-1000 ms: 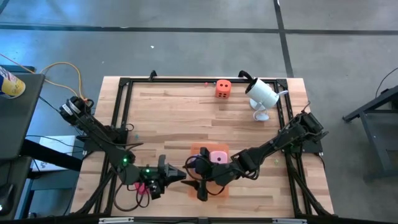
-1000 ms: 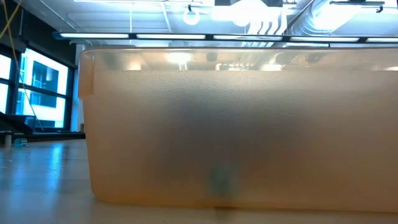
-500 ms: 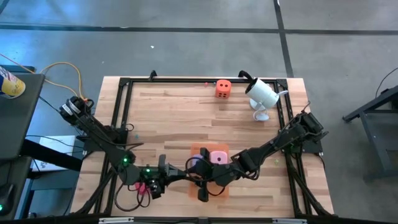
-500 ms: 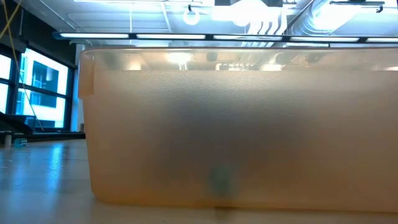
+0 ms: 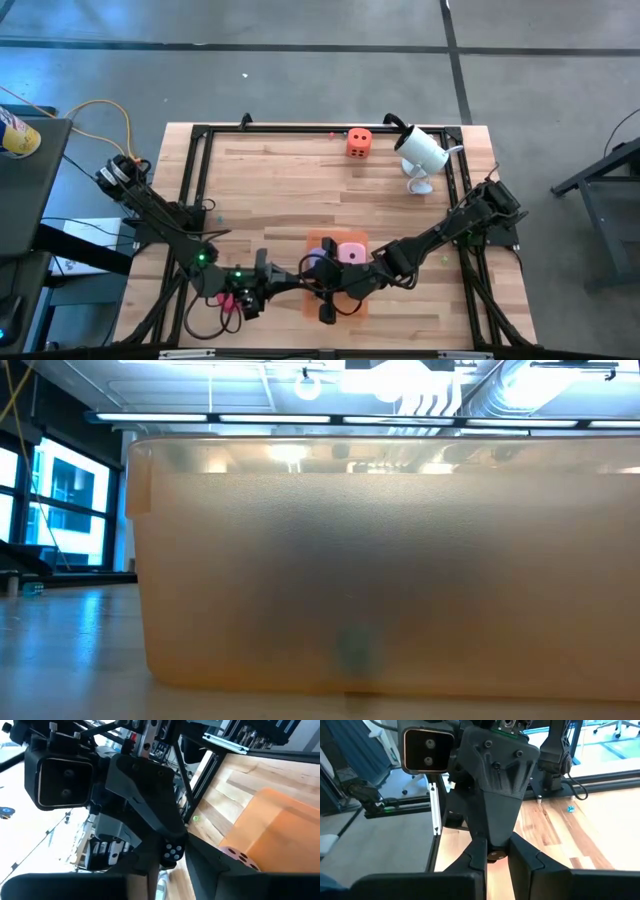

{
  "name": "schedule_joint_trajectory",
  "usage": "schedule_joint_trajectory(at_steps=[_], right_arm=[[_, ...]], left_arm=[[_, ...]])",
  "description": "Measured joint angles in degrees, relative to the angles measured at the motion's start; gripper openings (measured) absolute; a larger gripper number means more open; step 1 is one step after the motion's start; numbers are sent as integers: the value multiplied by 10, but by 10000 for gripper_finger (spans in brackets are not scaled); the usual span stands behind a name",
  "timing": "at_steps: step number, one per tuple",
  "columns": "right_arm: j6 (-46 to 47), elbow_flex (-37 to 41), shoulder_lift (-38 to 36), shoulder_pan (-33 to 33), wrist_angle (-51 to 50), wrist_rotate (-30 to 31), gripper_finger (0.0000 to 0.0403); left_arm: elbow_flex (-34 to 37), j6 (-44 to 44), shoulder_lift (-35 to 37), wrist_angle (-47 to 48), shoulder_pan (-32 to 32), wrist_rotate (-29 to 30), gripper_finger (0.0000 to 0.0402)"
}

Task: Pick & Place Dice
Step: Put the small black dice into the orange bin

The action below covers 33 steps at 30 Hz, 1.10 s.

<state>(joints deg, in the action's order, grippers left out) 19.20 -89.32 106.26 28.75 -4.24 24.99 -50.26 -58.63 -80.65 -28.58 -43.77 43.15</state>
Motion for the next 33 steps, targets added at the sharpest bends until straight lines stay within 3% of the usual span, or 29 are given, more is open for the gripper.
schedule_joint_trajectory(at_steps=[9, 17, 22, 27, 33], right_arm=[[0, 0, 0, 1, -23, 6, 33], [80, 0, -28, 38, -164, 35, 33], [193, 0, -28, 67, -261, -53, 33], [319, 1, -3, 88, -358, -79, 33], [379, 0, 30, 80, -384, -147, 44]], left_arm=[[0, 38, 0, -7, 2, -1, 169], [0, 113, 1, -8, 1, 1, 179], [0, 162, 1, -7, 2, 5, 179], [0, 188, 1, -7, 2, 5, 179], [0, 256, 1, -9, 6, 5, 179]])
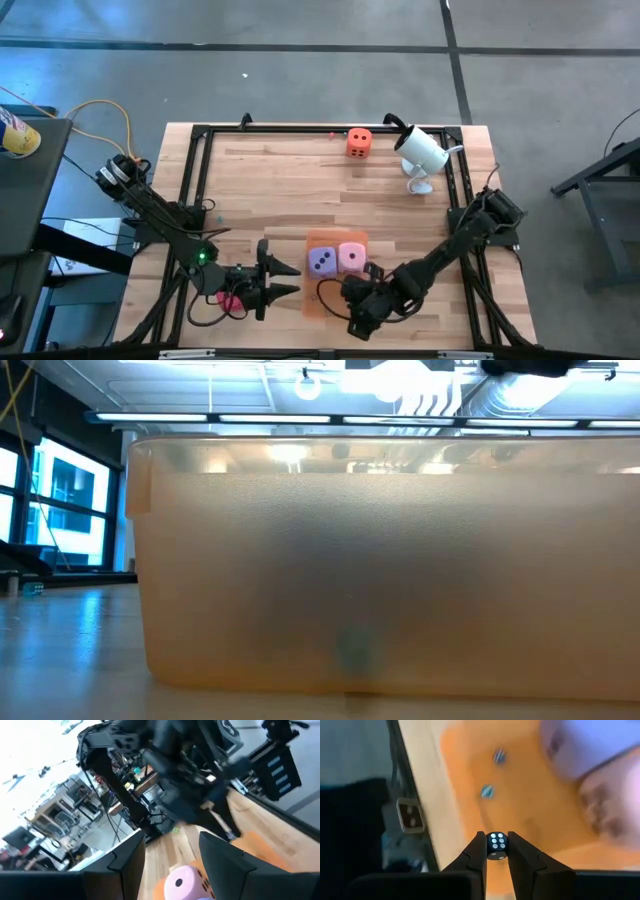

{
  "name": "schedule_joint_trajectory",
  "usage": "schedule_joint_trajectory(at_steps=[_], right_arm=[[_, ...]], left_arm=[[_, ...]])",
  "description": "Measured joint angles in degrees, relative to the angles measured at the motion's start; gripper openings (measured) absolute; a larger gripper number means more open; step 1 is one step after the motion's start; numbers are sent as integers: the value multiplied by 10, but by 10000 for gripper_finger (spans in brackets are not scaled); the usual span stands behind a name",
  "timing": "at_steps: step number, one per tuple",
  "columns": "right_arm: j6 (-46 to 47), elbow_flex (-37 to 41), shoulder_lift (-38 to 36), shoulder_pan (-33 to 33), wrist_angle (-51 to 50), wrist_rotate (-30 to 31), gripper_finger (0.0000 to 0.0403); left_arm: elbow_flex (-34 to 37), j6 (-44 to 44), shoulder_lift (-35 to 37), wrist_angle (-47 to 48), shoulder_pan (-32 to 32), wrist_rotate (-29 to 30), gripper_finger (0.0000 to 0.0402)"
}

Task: Pick & Place Dice
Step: Put the small black dice into the orange bin

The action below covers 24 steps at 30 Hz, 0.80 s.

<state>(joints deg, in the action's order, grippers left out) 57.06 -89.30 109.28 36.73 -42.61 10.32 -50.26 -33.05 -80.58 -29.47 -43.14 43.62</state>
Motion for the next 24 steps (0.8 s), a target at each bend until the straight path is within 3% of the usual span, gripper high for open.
schedule_joint_trajectory(at_steps=[6, 24], right_arm=[[-1, 0, 28, -8, 14, -67, 35], [-5, 0, 38, -15, 10, -66, 46]], left_arm=[[0, 39, 0, -1, 0, 0, 179], [0, 61, 0, -2, 0, -2, 179]])
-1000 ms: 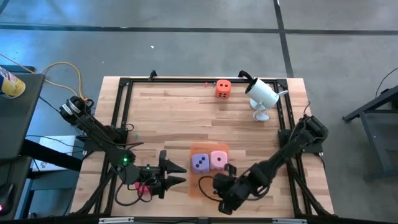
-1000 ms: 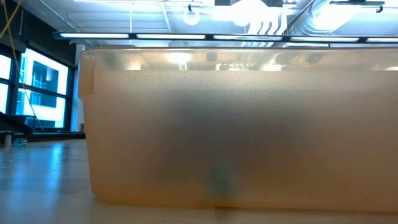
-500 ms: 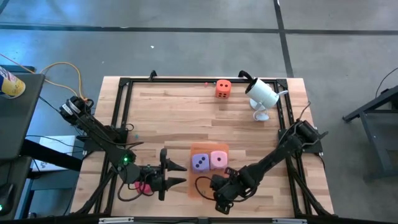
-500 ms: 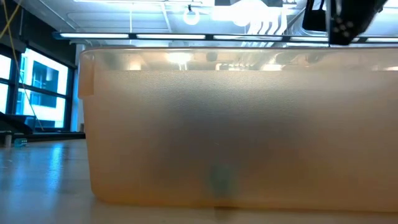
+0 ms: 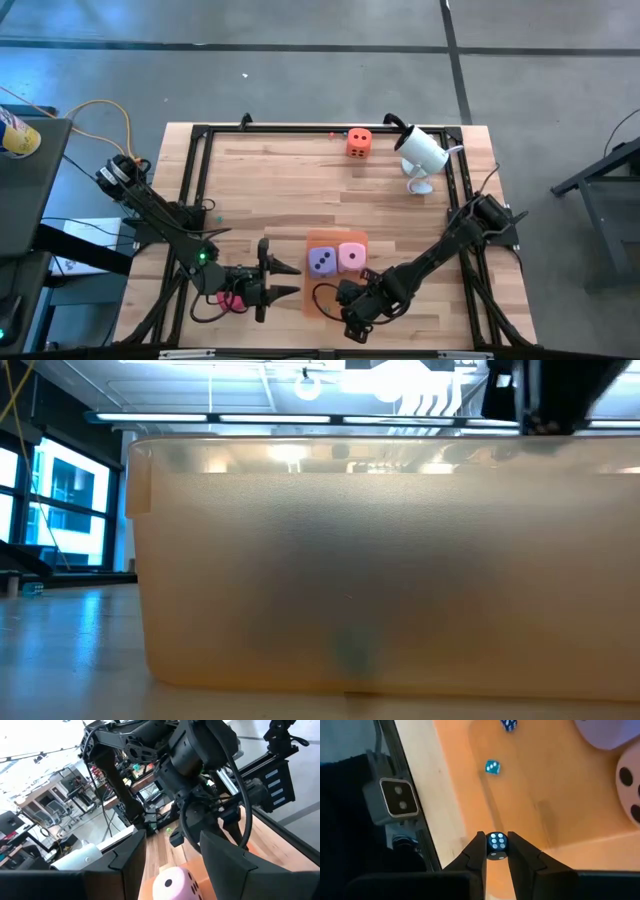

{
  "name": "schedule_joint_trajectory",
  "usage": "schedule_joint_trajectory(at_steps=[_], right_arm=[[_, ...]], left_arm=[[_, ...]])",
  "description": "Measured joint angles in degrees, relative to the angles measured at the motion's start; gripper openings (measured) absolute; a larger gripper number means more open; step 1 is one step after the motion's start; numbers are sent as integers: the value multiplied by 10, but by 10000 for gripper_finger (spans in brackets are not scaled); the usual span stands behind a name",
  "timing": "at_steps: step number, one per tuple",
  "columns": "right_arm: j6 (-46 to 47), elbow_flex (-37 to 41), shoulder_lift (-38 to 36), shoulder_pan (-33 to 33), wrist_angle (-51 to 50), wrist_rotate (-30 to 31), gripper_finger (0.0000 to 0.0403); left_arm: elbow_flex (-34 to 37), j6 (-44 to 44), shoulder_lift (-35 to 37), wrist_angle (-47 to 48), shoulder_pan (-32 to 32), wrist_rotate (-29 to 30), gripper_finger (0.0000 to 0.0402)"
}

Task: Pick & Place Dice
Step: Put the small black dice into the orange bin

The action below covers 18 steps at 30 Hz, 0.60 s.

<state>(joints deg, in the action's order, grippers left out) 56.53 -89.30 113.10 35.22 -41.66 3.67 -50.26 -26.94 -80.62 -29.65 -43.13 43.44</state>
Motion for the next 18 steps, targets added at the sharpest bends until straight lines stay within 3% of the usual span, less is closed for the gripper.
schedule_joint_trajectory(at_steps=[9, 18], right_arm=[[0, 0, 0, 0, 1, 6, 47], [-8, 0, 0, 0, 3, 9, 80]], left_arm=[[0, 0, 0, 0, 0, 0, 179], [0, 0, 0, 0, 0, 2, 179]])
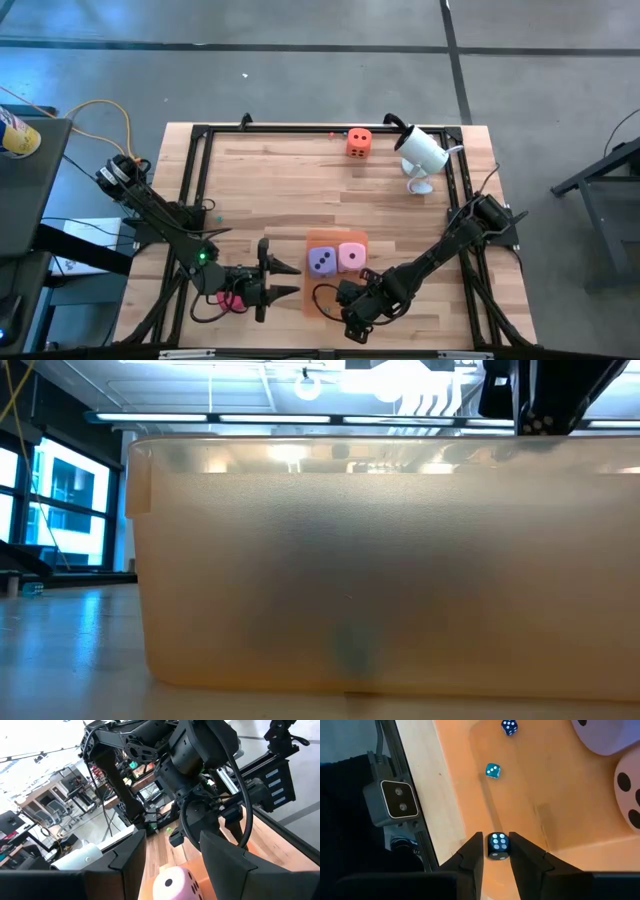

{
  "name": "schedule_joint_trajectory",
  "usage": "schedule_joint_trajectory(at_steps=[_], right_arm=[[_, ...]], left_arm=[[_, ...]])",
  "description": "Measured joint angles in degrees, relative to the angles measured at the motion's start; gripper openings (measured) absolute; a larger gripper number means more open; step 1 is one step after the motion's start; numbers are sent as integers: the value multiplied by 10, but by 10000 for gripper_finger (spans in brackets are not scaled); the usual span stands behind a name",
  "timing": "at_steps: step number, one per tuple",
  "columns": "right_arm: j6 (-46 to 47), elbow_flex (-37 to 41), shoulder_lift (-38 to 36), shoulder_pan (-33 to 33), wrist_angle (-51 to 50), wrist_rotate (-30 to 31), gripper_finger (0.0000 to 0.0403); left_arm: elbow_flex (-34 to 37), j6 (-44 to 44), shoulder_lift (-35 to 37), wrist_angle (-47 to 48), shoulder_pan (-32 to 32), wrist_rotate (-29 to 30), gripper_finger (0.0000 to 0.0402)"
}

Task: Pick & Place Dice
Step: Put the small black dice into the orange bin, then put the large red dice into the orange bin

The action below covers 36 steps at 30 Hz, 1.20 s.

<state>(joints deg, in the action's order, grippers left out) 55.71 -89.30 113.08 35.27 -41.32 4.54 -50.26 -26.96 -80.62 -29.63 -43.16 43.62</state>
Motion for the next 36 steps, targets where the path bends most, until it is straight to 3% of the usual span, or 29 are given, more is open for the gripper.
schedule_joint_trajectory(at_steps=[11, 17, 21, 27, 36], right_arm=[[0, 0, 0, 0, 6, 4, 128], [-24, 0, 0, 11, 24, 45, 146], [-55, 0, 0, 25, 37, 99, 150], [-130, 0, -24, 65, 27, 254, 151], [-140, 0, -59, 124, 17, 331, 151]], left_arm=[[0, 0, 0, 0, -2, 0, 179], [0, 26, 0, 0, -2, -3, 179], [0, 96, 0, 0, -2, -6, 179], [0, 122, 0, 0, -2, -6, 179], [0, 163, 0, 0, -5, -5, 179]])
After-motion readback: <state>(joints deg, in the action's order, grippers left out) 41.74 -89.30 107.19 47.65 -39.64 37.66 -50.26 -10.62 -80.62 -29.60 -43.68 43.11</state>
